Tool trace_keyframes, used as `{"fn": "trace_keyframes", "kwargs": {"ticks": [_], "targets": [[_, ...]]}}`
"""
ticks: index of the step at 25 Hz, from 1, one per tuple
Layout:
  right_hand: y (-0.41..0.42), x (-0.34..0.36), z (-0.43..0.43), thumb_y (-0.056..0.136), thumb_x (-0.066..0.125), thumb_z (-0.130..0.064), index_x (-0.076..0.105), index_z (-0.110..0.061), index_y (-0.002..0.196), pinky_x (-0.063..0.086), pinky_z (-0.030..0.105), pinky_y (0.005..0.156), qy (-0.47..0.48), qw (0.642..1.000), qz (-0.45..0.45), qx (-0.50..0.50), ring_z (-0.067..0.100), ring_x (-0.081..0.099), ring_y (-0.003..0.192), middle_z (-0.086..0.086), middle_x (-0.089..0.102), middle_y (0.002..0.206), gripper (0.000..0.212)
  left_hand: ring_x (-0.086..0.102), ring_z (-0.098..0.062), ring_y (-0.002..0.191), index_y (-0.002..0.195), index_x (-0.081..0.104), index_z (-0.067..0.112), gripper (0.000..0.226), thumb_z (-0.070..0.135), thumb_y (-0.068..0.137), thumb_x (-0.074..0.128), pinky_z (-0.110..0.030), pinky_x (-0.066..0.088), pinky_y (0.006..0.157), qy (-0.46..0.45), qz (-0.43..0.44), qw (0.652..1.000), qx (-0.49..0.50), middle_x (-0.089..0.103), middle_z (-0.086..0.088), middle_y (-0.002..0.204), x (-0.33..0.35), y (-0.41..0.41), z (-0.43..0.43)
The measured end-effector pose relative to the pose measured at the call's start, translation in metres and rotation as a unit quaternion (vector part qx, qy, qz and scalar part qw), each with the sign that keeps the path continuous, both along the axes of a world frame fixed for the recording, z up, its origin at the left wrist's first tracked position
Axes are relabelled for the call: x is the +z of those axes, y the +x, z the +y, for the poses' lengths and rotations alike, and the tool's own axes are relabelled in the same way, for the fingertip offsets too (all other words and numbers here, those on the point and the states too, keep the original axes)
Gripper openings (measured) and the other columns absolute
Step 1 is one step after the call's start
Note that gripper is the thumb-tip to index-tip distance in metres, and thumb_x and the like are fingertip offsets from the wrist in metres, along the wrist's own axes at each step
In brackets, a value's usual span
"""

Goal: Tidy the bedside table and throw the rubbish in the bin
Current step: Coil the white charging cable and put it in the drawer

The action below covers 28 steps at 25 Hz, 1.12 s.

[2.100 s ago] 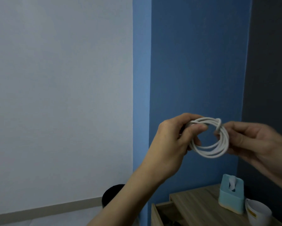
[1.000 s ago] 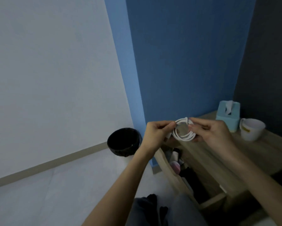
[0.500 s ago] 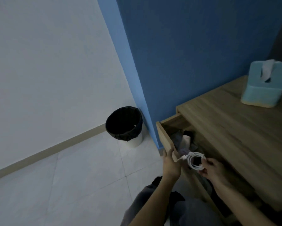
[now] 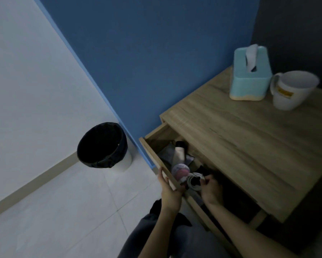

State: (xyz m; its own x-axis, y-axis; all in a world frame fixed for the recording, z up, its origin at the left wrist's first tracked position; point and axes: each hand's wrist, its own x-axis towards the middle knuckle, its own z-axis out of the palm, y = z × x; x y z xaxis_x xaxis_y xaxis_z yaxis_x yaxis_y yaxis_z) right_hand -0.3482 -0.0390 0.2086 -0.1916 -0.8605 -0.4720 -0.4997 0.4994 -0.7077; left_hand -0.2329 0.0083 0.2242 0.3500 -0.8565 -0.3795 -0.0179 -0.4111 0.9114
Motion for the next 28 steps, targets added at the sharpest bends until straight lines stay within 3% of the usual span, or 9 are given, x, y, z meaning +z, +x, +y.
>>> {"fn": "trace_keyframes", "kwargs": {"ticks": [4, 7, 12, 16, 18, 20, 23, 25, 28], "targets": [[-0.001, 0.005, -0.001, 0.095, 0.046, -0.023, 0.062, -0.005, 0.104, 0.043, 0.034, 0.078, -0.045, 0.993, 0.101, 0.051, 0.033, 0.06, 0.103, 0.018, 0.067, 0.107, 0.026, 0.055, -0.03, 0.117, 0.144, 0.001, 0.033, 0.101, 0.008, 0.071, 0.065, -0.056, 0.05, 0.093, 0.004, 0.016, 1.0, -0.013, 0.045, 0.011, 0.123, 0.005, -0.002, -0.001], [-0.007, 0.0, -0.009, 0.094, 0.048, -0.019, 0.064, -0.004, 0.105, 0.044, 0.037, 0.081, -0.044, 0.996, 0.071, 0.044, 0.036, 0.06, 0.102, 0.023, 0.066, 0.108, 0.025, 0.052, -0.029, 0.121, 0.145, -0.001, 0.031, 0.097, 0.001, 0.081, 0.064, -0.053, 0.05, 0.095, 0.013, -0.004, 1.0, -0.016, 0.04, -0.002, 0.134, 0.011, -0.006, -0.006], [-0.007, 0.001, 0.005, 0.092, 0.047, -0.011, 0.049, -0.012, 0.132, 0.034, 0.033, 0.102, -0.107, 0.972, 0.105, 0.179, 0.029, 0.042, 0.127, 0.011, 0.045, 0.142, 0.04, 0.049, -0.028, 0.123, 0.145, -0.002, 0.033, 0.099, -0.001, 0.081, 0.065, -0.05, 0.051, 0.094, 0.023, 0.002, 1.0, -0.011, 0.035, -0.002, 0.138, 0.015, -0.007, -0.006], [-0.01, 0.011, 0.01, 0.095, 0.042, -0.014, 0.035, -0.016, 0.142, 0.025, 0.03, 0.113, -0.109, 0.944, 0.154, 0.269, 0.021, 0.029, 0.138, 0.003, 0.029, 0.154, 0.048, 0.047, -0.03, 0.125, 0.144, -0.002, 0.034, 0.1, -0.003, 0.081, 0.066, -0.05, 0.052, 0.092, 0.015, 0.014, 1.0, -0.008, 0.031, -0.004, 0.143, 0.013, -0.008, -0.006], [-0.015, 0.029, 0.009, 0.088, 0.051, -0.008, 0.041, -0.012, 0.139, 0.031, 0.032, 0.11, -0.195, 0.93, 0.122, 0.287, 0.023, 0.036, 0.137, 0.008, 0.038, 0.149, 0.053, 0.047, -0.035, 0.126, 0.143, -0.002, 0.034, 0.099, -0.005, 0.081, 0.064, -0.055, 0.05, 0.094, 0.004, 0.002, 1.0, -0.007, 0.029, -0.01, 0.147, 0.011, -0.008, -0.007], [-0.021, 0.047, 0.01, 0.079, 0.054, -0.009, 0.055, -0.009, 0.128, 0.044, 0.036, 0.099, -0.316, 0.888, 0.137, 0.306, 0.025, 0.054, 0.123, 0.01, 0.056, 0.135, 0.049, 0.046, -0.04, 0.126, 0.141, -0.003, 0.034, 0.097, -0.006, 0.082, 0.063, -0.058, 0.047, 0.094, -0.002, -0.005, 1.0, -0.013, 0.027, -0.014, 0.15, 0.012, -0.008, -0.008], [-0.031, 0.061, 0.006, 0.08, 0.033, -0.021, 0.058, -0.01, 0.125, 0.05, 0.039, 0.095, -0.359, 0.87, 0.142, 0.308, 0.02, 0.056, 0.12, 0.007, 0.058, 0.133, 0.053, 0.042, -0.037, 0.13, 0.144, -0.004, 0.025, 0.096, -0.01, 0.083, 0.061, -0.041, 0.055, 0.087, -0.001, 0.016, 1.0, -0.008, 0.023, -0.015, 0.15, 0.02, -0.01, -0.01], [-0.037, 0.059, 0.002, 0.084, 0.035, -0.019, 0.053, -0.01, 0.13, 0.045, 0.036, 0.102, -0.361, 0.875, 0.135, 0.292, 0.019, 0.049, 0.128, 0.005, 0.051, 0.14, 0.051, 0.039, -0.034, 0.132, 0.145, -0.004, 0.021, 0.095, -0.012, 0.083, 0.059, -0.03, 0.057, 0.078, -0.001, 0.018, 1.0, -0.009, 0.022, -0.015, 0.149, 0.028, -0.014, -0.01], [-0.045, 0.062, -0.006, 0.086, 0.042, -0.017, 0.053, -0.01, 0.131, 0.039, 0.029, 0.104, -0.344, 0.873, 0.178, 0.298, 0.019, 0.046, 0.131, 0.004, 0.048, 0.142, 0.047, 0.04, -0.036, 0.131, 0.145, -0.005, 0.025, 0.099, -0.006, 0.081, 0.064, -0.049, 0.053, 0.09, 0.003, 0.017, 1.0, -0.007, 0.022, -0.016, 0.151, 0.032, -0.018, -0.012]]}}
